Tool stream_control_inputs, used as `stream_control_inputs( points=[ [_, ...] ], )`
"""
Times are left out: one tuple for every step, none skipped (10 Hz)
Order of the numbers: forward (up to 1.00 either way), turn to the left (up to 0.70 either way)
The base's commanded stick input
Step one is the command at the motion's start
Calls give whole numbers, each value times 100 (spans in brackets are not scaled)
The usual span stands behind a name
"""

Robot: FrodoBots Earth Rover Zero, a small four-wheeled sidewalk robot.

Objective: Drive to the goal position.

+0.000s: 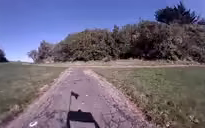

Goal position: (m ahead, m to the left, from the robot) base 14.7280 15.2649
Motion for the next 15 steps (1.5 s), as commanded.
stream_control_inputs(
  points=[
    [85,34],
    [85,34],
    [85,31],
    [85,22],
    [85,3],
    [85,3],
    [85,3],
    [85,3],
    [85,3],
    [85,34],
    [85,34],
    [85,28],
    [85,14],
    [85,3],
    [85,2]
  ],
)
